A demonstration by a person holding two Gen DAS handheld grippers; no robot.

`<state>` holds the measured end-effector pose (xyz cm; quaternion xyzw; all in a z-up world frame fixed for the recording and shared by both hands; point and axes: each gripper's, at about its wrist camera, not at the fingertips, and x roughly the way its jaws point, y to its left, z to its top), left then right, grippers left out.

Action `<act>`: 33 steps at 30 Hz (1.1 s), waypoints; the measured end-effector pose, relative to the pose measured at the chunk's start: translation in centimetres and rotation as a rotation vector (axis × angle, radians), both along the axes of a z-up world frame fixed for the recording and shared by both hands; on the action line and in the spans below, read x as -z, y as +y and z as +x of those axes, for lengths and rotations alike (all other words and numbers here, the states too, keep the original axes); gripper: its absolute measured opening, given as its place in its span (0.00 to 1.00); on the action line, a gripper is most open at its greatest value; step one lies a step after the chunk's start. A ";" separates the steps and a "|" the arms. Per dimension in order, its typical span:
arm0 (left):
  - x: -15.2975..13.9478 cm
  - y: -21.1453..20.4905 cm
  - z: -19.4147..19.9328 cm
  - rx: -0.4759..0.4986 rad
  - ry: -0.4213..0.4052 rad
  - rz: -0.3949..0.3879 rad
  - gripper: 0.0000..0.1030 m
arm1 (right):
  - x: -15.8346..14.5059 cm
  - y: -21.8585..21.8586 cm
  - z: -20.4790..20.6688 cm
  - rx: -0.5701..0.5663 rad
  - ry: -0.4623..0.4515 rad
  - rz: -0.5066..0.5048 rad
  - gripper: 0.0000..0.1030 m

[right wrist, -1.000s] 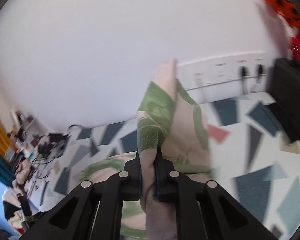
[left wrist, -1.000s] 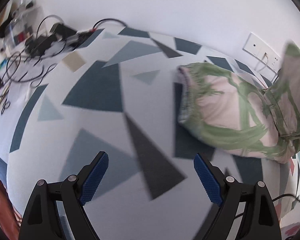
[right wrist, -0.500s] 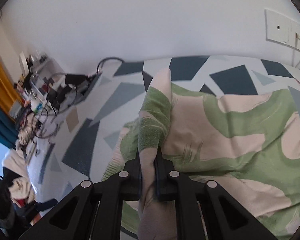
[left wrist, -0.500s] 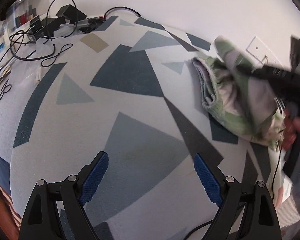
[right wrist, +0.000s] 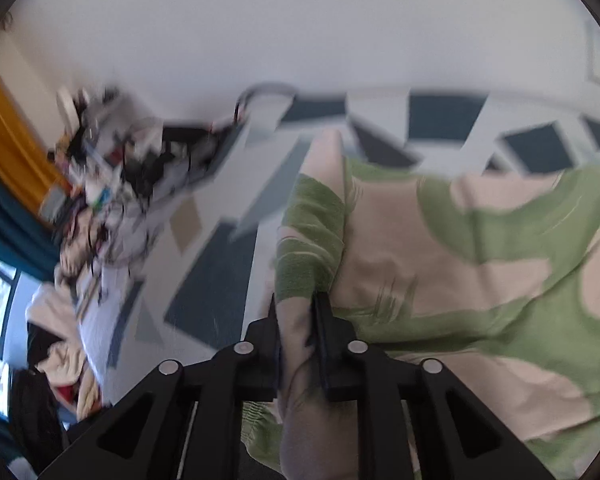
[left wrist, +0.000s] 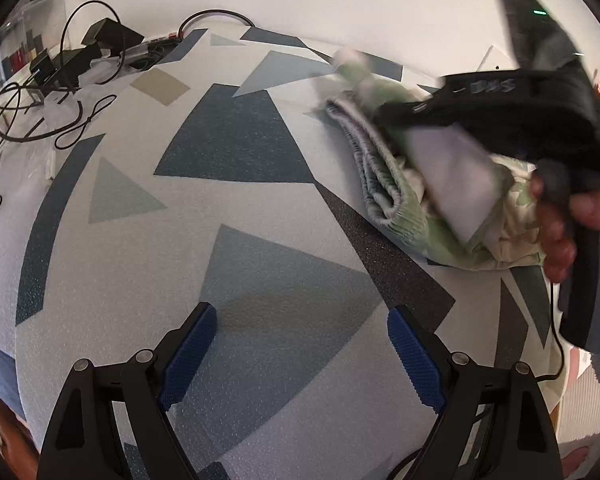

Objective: Fold clothes

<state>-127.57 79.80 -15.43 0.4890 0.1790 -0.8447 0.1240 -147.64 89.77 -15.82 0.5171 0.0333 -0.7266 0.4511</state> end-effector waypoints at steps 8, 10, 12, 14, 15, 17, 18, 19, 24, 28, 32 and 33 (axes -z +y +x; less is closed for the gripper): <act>-0.8 -1.1 -0.2 -0.048 0.024 0.063 0.86 | -5.5 3.5 -1.1 -0.048 -0.115 -0.157 0.61; -1.3 -1.1 -0.4 -0.052 0.037 0.064 0.86 | -7.7 6.4 -1.8 -0.017 -0.075 -0.192 0.61; -1.9 -1.0 -0.8 -0.056 0.056 0.064 0.86 | -8.5 9.2 -2.5 0.033 0.004 -0.139 0.61; -2.8 -0.9 -1.0 -0.061 0.080 0.057 0.86 | -8.1 11.7 -3.3 0.084 0.114 0.007 0.61; -3.4 -1.0 -1.1 -0.068 0.095 0.052 0.86 | -7.2 12.7 -3.5 0.099 0.143 0.087 0.61; -4.6 -1.3 -1.3 -0.085 0.126 0.049 0.86 | -4.7 14.4 -3.4 0.108 0.157 0.237 0.61; -5.2 -1.6 -1.5 -0.095 0.141 0.048 0.86 | -3.4 14.9 -2.8 0.087 0.161 0.301 0.61; -5.8 -1.8 -1.6 -0.102 0.155 0.046 0.86 | -2.2 15.2 -2.1 0.060 0.170 0.360 0.61; -7.6 -1.4 -3.1 -0.089 0.180 0.015 0.86 | -1.3 17.1 0.8 0.037 0.224 0.381 0.61; -7.7 0.2 -4.7 -0.052 0.169 0.006 0.86 | -3.4 19.0 0.9 0.123 0.208 0.259 0.61; -8.3 2.7 -6.9 0.005 0.176 -0.034 0.86 | -1.6 19.0 0.3 0.112 0.175 0.332 0.61; -8.3 3.2 -7.7 0.019 0.173 -0.050 0.86 | -1.2 19.1 0.3 0.113 0.161 0.334 0.61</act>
